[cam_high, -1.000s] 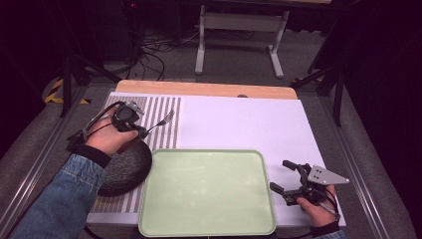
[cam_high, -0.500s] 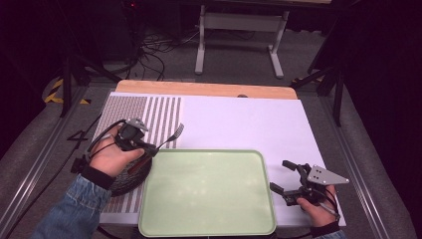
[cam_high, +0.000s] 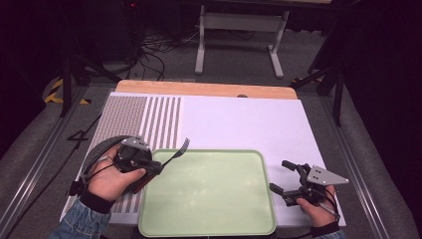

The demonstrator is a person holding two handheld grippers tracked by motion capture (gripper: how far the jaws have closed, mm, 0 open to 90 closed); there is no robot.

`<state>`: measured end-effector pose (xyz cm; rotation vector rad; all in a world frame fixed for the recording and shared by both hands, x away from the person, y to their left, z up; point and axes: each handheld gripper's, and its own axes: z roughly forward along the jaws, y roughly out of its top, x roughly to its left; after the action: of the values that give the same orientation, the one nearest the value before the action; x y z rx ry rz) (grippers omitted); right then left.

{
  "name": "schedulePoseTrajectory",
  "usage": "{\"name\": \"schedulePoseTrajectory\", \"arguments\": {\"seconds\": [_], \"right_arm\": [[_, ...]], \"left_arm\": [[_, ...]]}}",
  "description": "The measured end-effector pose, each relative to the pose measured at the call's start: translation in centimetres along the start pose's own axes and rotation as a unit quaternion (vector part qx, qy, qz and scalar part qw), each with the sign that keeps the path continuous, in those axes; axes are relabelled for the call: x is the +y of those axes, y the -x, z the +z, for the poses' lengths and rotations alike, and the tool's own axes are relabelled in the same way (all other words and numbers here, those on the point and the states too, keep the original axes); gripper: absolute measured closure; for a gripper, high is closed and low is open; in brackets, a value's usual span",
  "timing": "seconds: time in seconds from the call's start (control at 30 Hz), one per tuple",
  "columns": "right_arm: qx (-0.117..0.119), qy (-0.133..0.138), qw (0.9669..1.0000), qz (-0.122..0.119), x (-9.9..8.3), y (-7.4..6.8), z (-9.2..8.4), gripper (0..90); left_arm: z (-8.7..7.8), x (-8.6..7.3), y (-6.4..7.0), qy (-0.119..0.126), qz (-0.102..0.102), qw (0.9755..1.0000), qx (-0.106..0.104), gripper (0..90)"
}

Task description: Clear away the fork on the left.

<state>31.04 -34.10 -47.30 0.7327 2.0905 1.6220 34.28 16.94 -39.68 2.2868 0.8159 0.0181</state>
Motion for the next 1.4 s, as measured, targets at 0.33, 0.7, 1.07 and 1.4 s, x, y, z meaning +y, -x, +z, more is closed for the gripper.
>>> {"name": "schedulePoseTrajectory", "arguments": {"seconds": [0.33, 0.7, 1.07, 1.4], "right_arm": [[0.0, -0.002, 1.0, 0.0, 0.0, 0.0, 0.1, 5.5], [0.0, -0.003, 1.0, 0.001, 0.0, 0.1, 0.1, 5.5], [0.0, -0.003, 1.0, -0.001, 0.0, -0.2, 0.2, 5.5], [0.001, -0.007, 1.0, 0.001, -0.1, -0.1, 0.2, 5.5]], "left_arm": [[2.2, -1.5, 0.8, -0.014, -0.016, 0.9994, -0.027, 77.6], [3.4, -2.0, 1.5, -0.018, -0.029, 0.9987, -0.037, 77.6], [4.9, -2.3, 2.0, -0.041, -0.032, 0.998, -0.035, 77.6], [6.2, -2.7, 1.7, -0.062, -0.042, 0.9965, -0.037, 77.6]]}}
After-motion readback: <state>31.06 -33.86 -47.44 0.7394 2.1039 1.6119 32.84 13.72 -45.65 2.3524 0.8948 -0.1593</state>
